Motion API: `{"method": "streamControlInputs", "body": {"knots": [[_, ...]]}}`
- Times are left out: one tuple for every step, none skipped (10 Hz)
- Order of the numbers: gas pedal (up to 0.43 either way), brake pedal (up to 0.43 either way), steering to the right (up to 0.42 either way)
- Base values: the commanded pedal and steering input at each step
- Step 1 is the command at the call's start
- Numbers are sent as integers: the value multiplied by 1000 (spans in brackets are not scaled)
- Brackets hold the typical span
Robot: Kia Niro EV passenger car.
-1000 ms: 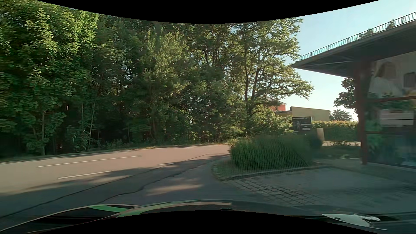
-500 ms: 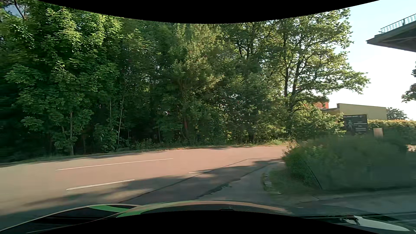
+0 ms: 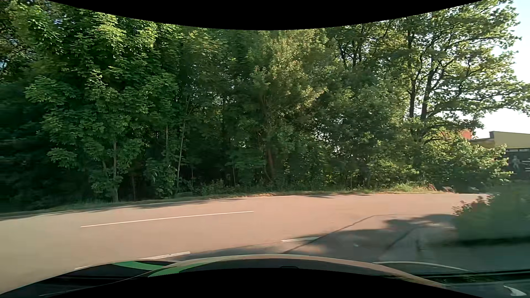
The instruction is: Follow the waypoints while adhering to traffic rules and regulations
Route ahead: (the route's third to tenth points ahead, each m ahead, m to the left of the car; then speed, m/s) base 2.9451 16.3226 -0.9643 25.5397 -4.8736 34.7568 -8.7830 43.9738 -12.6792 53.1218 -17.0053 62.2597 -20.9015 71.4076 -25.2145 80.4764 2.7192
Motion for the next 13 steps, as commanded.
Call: {"method": "streamControlInputs", "body": {"knots": [[0,220,-362],[0,220,-365],[0,220,-368],[0,226,-370],[0,226,-371],[0,226,-365],[0,226,-363],[0,226,-369],[0,220,-377],[0,226,-392],[0,220,-412],[0,201,-430],[0,189,-459]]}}
